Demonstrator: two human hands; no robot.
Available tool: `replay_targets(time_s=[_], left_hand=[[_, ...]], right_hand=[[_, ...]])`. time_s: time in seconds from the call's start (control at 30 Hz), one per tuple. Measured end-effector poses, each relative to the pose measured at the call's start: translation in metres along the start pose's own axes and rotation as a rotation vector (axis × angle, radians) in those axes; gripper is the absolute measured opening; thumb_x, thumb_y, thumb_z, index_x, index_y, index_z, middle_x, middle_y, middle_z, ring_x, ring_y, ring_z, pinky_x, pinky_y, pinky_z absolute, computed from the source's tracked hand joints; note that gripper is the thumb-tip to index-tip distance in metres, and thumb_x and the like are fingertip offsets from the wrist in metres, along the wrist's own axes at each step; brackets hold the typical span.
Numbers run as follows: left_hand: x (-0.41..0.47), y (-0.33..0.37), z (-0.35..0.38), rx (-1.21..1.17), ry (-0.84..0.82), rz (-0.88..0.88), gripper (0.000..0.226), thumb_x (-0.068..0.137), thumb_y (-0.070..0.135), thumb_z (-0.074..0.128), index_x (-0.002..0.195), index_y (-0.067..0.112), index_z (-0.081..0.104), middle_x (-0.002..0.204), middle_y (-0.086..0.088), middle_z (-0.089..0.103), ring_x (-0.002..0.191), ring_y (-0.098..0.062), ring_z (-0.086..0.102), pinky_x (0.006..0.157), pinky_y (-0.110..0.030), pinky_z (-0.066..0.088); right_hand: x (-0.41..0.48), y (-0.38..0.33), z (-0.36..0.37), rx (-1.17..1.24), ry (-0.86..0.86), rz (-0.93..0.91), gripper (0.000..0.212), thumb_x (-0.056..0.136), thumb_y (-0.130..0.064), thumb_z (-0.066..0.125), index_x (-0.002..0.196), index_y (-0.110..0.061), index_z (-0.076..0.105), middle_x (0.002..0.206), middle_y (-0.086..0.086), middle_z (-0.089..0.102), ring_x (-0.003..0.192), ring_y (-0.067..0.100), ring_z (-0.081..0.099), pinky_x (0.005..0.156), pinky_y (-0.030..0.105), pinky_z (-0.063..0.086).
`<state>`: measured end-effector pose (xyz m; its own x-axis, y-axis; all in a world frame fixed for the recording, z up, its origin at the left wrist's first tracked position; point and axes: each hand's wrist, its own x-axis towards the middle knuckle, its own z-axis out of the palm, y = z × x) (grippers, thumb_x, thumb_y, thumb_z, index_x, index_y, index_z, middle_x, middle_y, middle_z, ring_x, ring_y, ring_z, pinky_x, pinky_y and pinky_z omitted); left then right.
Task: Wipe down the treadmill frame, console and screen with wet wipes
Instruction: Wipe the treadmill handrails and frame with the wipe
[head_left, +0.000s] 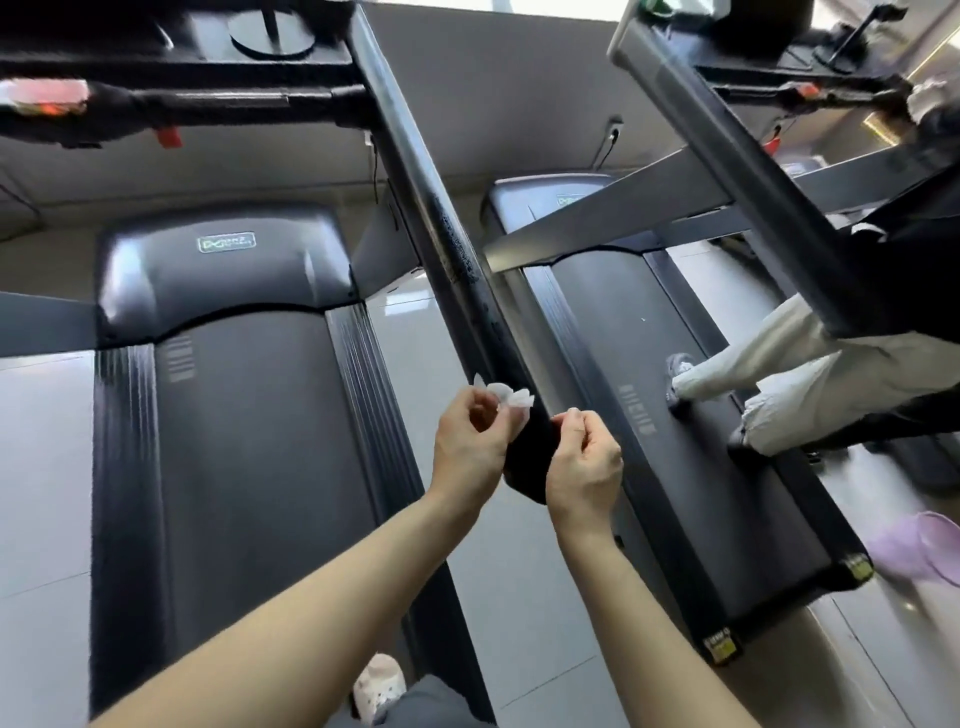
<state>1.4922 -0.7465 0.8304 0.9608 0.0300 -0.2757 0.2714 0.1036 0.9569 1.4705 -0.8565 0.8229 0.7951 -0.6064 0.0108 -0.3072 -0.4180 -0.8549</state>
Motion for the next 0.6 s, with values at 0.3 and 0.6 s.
replay_targets(time_s=[0.3, 0.6], left_hand=[[-0.035, -0.036, -0.013, -0.061, -0.244, -0.155, 0.027, 0.093, 0.02, 0.076, 0.096, -0.001, 0.059, 0.08, -0.003, 0.065, 0.075, -0.01, 0.06, 0.072, -0.018, 0.048], [0.032, -0.016, -0.01, -0.175, -0.046, -0.07, 0.025, 0.095, 0.034, 0.072, 0.087, 0.016, 0.057, 0.077, 0.005, 0.055, 0.072, -0.006, 0.052, 0.066, -0.018, 0.045]], right_hand=[[0.002, 0.005, 0.004, -0.054, -0.005, -0.11, 0.032, 0.107, -0.022, 0.038, 0.085, -0.017, 0.061, 0.076, -0.012, 0.06, 0.075, 0.002, 0.056, 0.069, 0.028, 0.042], [0.006, 0.001, 0.005, -0.148, -0.032, -0.06, 0.031, 0.107, -0.018, 0.042, 0.087, -0.007, 0.062, 0.074, -0.007, 0.059, 0.072, 0.005, 0.054, 0.064, 0.026, 0.033]])
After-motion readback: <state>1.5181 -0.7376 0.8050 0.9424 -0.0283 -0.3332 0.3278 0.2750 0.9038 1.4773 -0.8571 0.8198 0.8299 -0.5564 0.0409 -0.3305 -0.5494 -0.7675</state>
